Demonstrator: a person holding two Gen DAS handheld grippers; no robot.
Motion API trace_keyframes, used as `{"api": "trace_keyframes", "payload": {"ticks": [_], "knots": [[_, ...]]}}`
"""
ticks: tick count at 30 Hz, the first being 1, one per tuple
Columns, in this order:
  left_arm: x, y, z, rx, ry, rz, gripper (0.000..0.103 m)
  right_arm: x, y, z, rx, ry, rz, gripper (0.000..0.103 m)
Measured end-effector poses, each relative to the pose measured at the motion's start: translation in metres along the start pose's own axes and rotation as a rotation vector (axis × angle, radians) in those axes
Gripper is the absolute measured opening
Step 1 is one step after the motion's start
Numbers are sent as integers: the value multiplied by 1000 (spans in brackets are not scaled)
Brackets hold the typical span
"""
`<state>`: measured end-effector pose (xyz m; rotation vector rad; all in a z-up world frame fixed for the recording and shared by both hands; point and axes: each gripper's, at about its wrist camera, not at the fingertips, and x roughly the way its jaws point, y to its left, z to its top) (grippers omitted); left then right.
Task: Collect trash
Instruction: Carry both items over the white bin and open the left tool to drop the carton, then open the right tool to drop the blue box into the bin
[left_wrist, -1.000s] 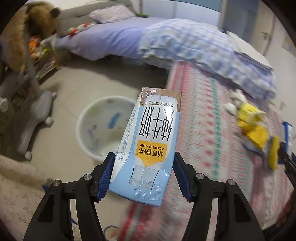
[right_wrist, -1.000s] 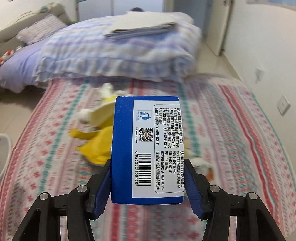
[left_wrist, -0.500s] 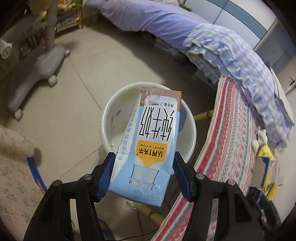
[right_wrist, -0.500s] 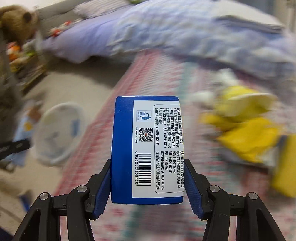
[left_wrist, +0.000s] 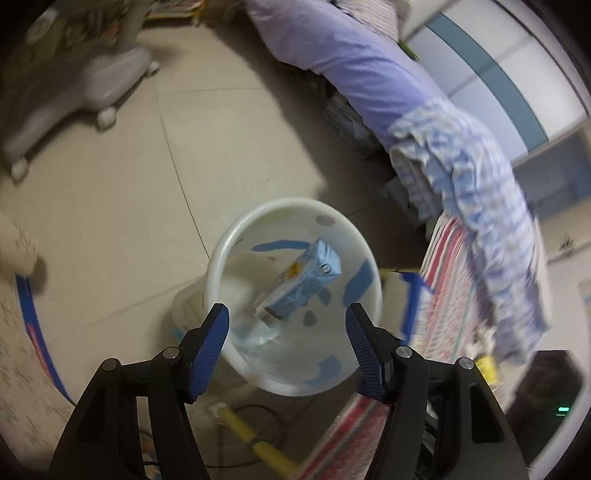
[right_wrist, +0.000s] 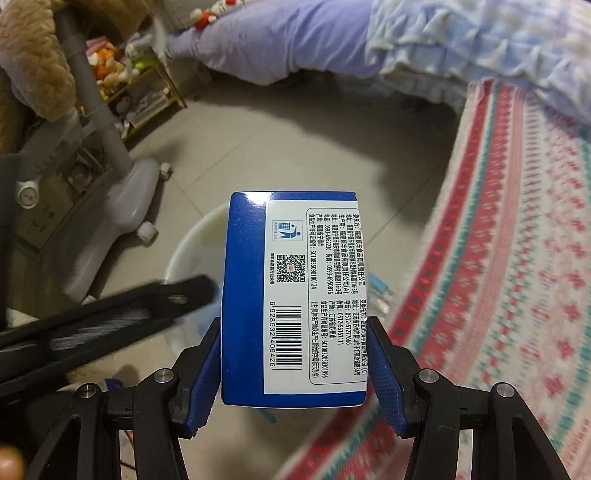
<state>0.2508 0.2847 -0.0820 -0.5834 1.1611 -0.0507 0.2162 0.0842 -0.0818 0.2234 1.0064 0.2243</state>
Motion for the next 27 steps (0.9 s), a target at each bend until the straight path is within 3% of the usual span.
{"api": "trace_keyframes", "payload": {"ticks": [8,12,19,27], "knots": [[-10,16,3,-86,-14,5,68,35,14,16,0,44,50,65],[-14,20,2,-85,-20,7,68,36,16,20,23,32,94,77],[-21,11,-15,-28,-27,-2,68,17,8,8,21,29,88,77],[-39,-24,-70,132,-23,56,69,-41,-37,-21,52,1,68,77]]}}
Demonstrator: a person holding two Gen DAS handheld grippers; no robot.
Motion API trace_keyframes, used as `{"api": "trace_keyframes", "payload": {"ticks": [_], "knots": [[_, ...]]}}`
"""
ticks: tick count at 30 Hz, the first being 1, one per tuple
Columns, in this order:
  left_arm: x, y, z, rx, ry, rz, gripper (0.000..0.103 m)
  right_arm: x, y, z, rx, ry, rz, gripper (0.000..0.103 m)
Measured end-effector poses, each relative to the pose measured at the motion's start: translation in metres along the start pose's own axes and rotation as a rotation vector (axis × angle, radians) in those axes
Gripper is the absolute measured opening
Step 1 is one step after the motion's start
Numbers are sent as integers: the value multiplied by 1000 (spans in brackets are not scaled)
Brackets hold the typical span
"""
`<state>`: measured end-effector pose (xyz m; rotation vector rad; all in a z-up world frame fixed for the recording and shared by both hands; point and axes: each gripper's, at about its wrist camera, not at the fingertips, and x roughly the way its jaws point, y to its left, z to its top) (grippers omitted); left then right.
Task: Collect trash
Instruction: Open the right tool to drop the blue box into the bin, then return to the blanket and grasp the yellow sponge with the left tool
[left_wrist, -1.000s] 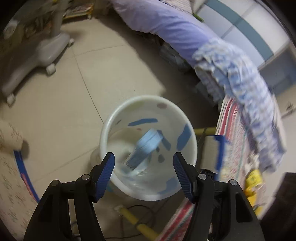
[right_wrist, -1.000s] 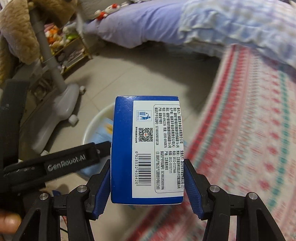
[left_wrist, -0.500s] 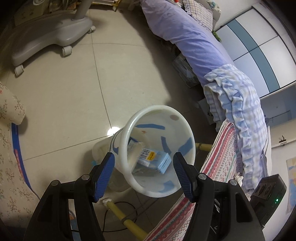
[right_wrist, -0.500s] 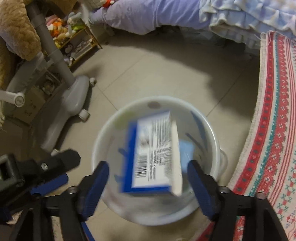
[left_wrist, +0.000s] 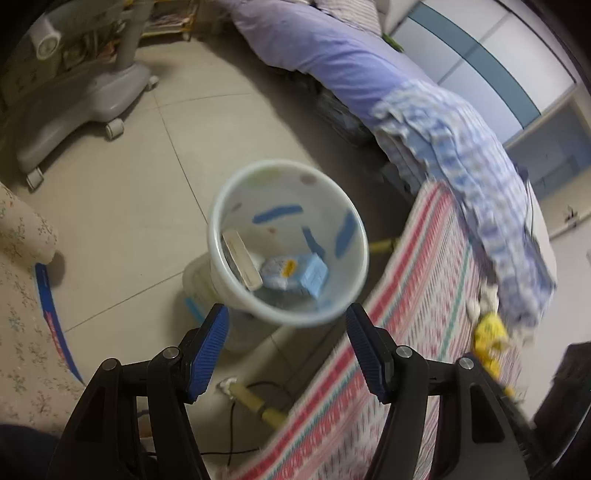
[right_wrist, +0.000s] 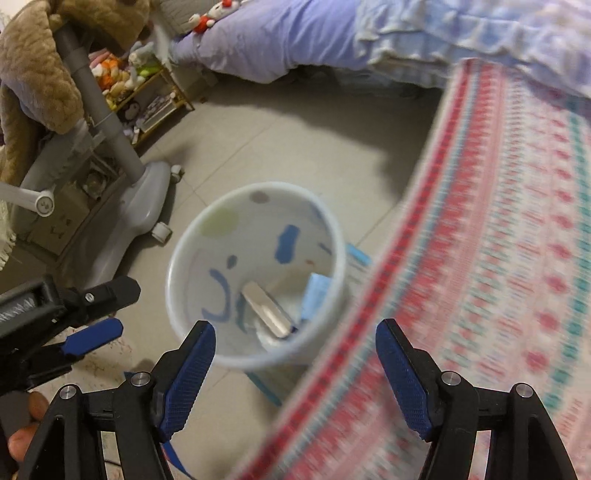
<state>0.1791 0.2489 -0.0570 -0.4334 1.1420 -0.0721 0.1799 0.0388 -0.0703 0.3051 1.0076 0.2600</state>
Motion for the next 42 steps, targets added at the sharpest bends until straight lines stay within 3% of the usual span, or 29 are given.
{"api": "trace_keyframes", "payload": {"ticks": [4,10,17,20,25,31,35,36,37,38,42], "knots": [[-13,-28,-32,71,33,18,69,-45,-19,-13,-4,-26,-11,77],[-44,-92,-88,244,49,-83,69,-120,-52,-27,-27,-73,-79,77],[-51,-188,-145,468,91,-150,69,-213,-139,-45,59,-174,-183,78],[-41,-225,-161,498,135,-199,69,-241,-188,-56,197,-218,-192,79],[0,-299,-198,606,205,-273,69,-259,-254,-75,374,-190,-249,79],[59,-368,-233,727,218,-219,69,-275,-308,-98,498,-165,-292,79],[79,-381,-236,733,201,-192,69,-286,-324,-107,529,-163,-316,79],[78,-380,-236,726,200,-202,67,-287,-327,-108,532,-166,-316,79],[77,-377,-236,722,196,-205,48,-290,-329,-109,537,-170,-317,79],[76,-375,-235,726,202,-203,38,-292,-331,-110,541,-171,-321,79],[60,-366,-230,724,183,-224,24,-292,-341,-113,550,-156,-335,79]]}}
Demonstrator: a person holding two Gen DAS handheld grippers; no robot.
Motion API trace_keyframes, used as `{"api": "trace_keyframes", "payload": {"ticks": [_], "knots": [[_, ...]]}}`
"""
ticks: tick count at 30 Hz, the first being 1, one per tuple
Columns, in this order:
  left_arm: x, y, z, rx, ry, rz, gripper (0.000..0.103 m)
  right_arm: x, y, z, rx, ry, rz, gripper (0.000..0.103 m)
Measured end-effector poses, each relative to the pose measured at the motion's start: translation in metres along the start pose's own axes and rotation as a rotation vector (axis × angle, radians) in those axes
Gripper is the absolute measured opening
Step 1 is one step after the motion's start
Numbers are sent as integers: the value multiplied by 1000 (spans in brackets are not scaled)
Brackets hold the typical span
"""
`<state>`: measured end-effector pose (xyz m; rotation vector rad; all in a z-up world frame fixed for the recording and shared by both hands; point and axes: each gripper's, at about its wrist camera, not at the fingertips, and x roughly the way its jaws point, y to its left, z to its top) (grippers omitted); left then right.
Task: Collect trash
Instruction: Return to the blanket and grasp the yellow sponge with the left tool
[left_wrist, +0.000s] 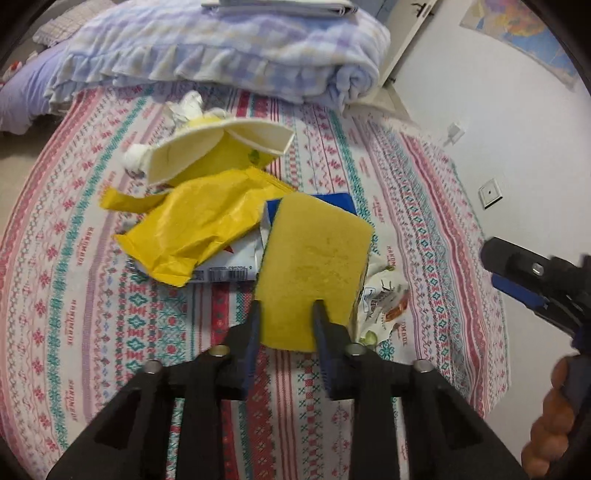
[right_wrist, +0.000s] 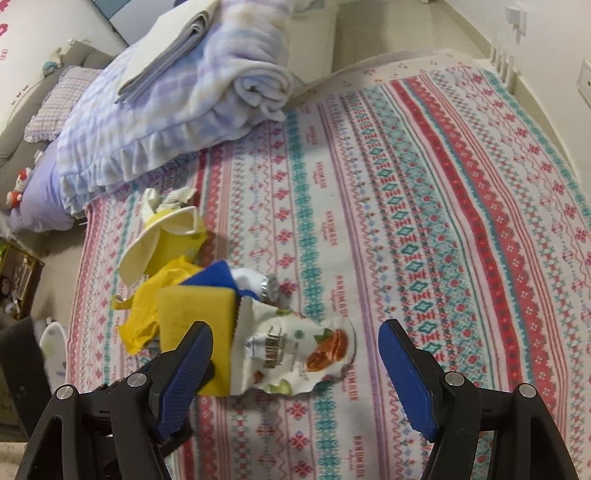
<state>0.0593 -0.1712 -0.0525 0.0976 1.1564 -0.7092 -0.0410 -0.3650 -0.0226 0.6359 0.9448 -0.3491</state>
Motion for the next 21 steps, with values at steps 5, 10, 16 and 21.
{"api": "trace_keyframes", "payload": {"ticks": [5,10,16,21], "knots": [[-18,21,-1,-59,-11,-52,21,3,0,2,-8,5,2,79],[-47,52,-7,-111,-39,-76,21,17,9,4,-46,33,-7,79],[-74,91,-15,-150,-40,-62,21,42,30,9,-152,74,-35,79],[-86,120,-21,-184,-46,-56,21,72,45,0,-271,147,-106,79]]}}
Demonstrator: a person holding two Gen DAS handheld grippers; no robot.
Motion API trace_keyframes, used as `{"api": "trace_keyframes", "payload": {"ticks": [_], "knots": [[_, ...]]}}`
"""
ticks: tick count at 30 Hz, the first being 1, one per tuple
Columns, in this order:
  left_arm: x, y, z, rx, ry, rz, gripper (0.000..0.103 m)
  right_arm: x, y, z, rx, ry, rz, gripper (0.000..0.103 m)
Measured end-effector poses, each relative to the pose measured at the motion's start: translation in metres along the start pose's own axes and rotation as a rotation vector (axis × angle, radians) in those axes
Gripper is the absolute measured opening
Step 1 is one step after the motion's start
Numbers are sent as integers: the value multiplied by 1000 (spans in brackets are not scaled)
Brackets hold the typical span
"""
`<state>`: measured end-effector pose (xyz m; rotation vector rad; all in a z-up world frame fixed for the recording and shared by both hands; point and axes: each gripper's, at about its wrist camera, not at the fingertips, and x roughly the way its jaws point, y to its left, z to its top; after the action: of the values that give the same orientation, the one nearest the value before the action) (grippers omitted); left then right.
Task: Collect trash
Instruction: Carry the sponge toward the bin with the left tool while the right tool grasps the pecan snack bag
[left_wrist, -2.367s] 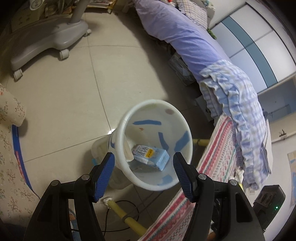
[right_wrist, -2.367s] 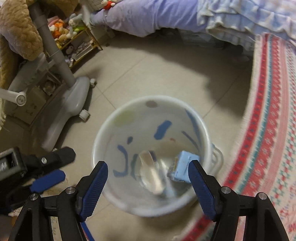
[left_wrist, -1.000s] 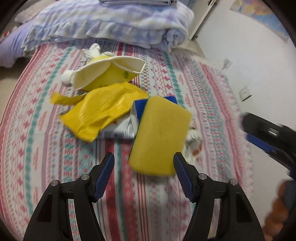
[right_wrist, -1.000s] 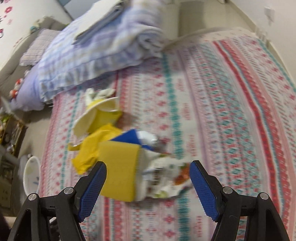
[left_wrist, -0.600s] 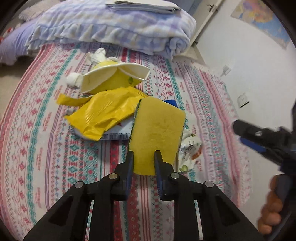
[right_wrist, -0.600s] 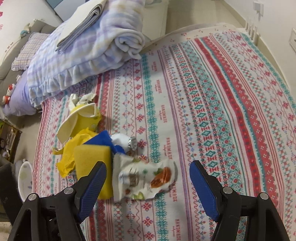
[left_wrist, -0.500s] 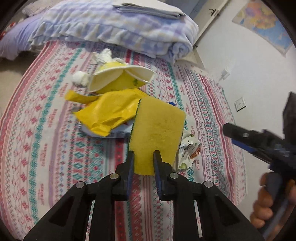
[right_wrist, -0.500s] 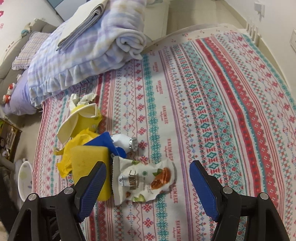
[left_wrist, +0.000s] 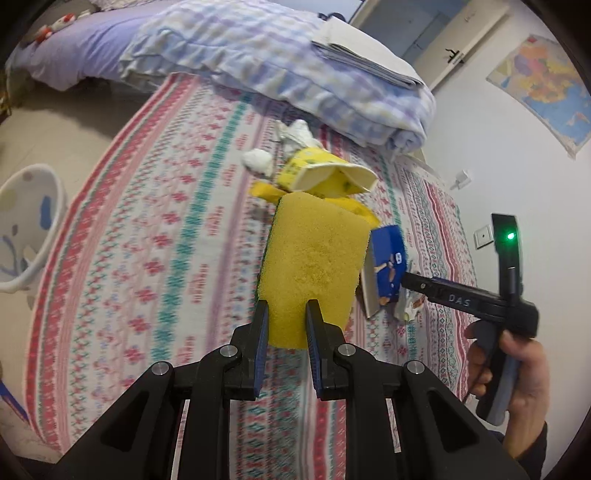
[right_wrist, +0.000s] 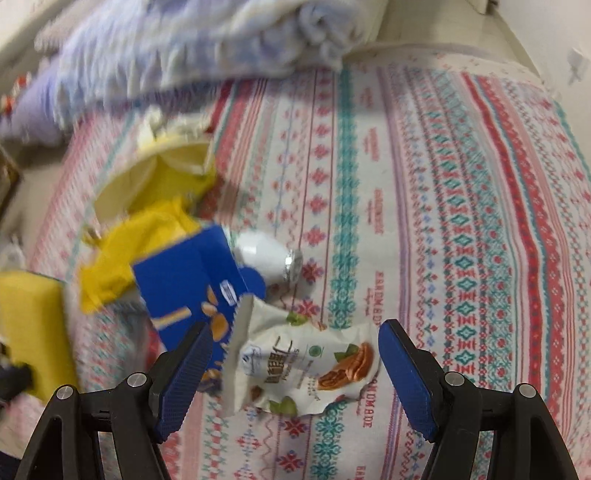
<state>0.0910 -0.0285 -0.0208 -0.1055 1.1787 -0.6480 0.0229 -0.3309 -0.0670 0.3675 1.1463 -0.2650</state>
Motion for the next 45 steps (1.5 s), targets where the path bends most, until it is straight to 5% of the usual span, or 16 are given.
{"api": "trace_keyframes", "payload": {"ticks": [7,8,12,13,15,23,31,38,42,43,44,45], "knots": [[-26,36,2,-29,-23,12,21,29,19,-2,-63,62,-57,77],[-31,42,3,-38,-31,12,21,33,22,-4,-84,72,-76,65],[-51,67,10,-54,-69,31,21,31,28,-10,-143,68,-129,60],[-53,71,11,-57,-73,36,21,24,25,-11,-135,53,-134,11],[-59,83,15,-73,-76,40,21,14,18,-12,-88,32,-114,1],[-89,137,39,-122,-147,53,21,-41,4,-20,-6,-126,-44,0],[-99,240,51,-339,-184,74,21,-79,50,-16,-36,-308,32,0],[-95,284,49,-410,-158,69,21,-99,103,-9,-67,-404,158,0],[-98,287,47,-380,-167,94,21,-95,124,0,-103,-398,83,2],[-96,286,48,-378,-163,94,21,-82,118,4,-99,-352,24,10],[-94,287,48,-382,-157,84,21,-70,107,5,-73,-313,-30,40],[-93,288,48,-388,-149,69,21,-57,93,3,-27,-271,-76,56]]}}
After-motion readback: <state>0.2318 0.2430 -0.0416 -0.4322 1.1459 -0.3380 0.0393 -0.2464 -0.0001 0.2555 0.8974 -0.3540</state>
